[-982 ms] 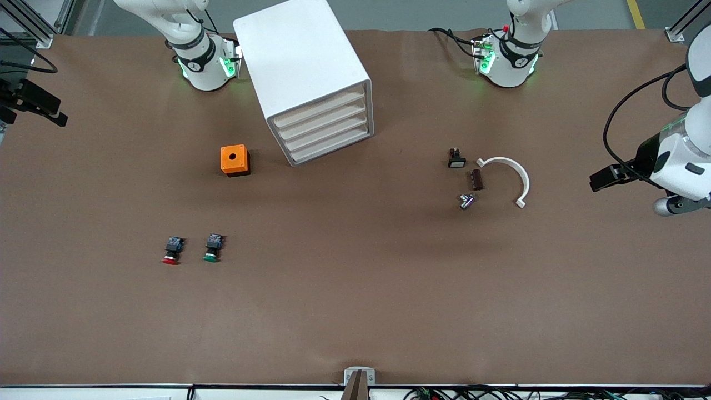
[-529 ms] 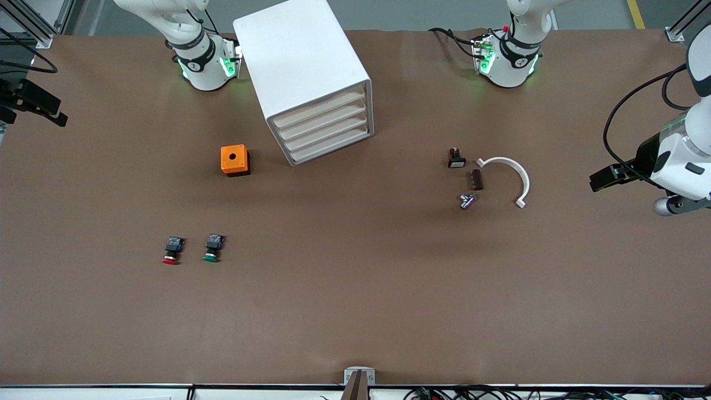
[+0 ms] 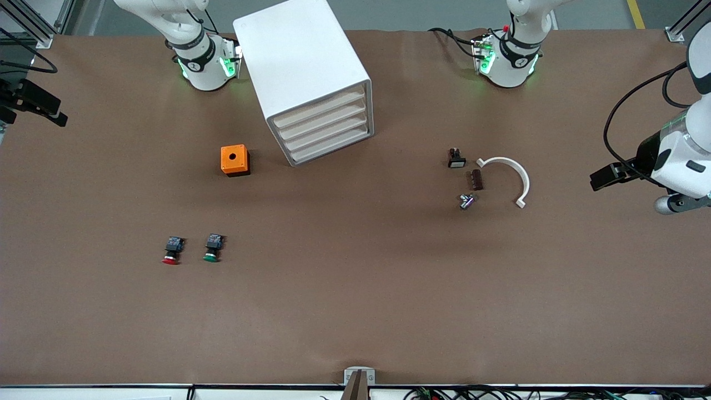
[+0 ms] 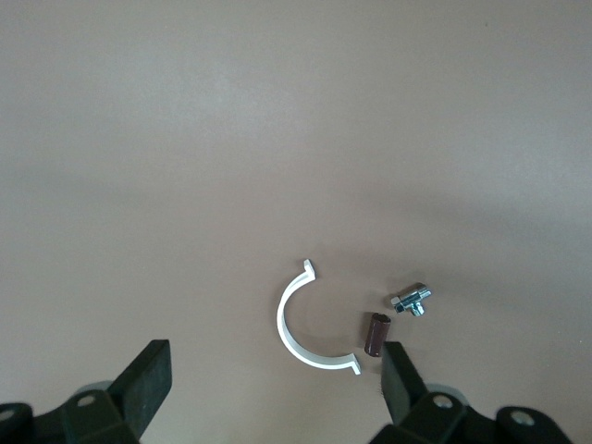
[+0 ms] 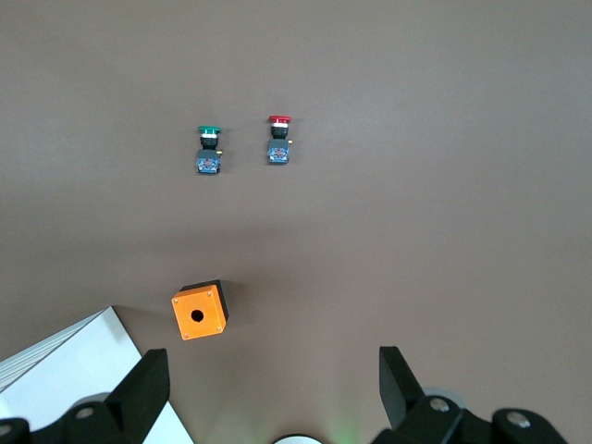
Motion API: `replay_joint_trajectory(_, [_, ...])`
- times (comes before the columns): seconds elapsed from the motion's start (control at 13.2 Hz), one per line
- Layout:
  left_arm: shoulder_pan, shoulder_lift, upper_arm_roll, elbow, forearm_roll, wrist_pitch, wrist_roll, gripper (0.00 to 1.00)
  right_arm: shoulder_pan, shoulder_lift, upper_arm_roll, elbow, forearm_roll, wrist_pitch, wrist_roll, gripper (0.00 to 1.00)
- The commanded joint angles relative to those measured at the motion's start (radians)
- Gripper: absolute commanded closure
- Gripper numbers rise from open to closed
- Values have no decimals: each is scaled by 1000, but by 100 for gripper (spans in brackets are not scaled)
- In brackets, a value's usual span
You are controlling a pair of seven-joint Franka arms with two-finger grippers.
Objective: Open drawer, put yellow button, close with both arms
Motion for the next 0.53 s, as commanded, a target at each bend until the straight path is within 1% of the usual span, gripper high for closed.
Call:
replay_joint_trajectory(0.0, [16,-23,-8,25,-42,-11,20,0,4,8,1,18,-20,-6,-9,0])
replay_joint_trajectory(0.3, [23,-18,0,61,-25,-11,20,0,4,8,1,18,-20,-6,-9,0])
replay_joint_trajectory(0.38, [27,-21,0,68,-11,-11,44,0,4,9,1,18,-20,-6,-9,0])
replay_joint_trajectory(0.45, [53,-26,-1,68,-5,-11,82,0,4,8,1,18,-20,-8,-9,0])
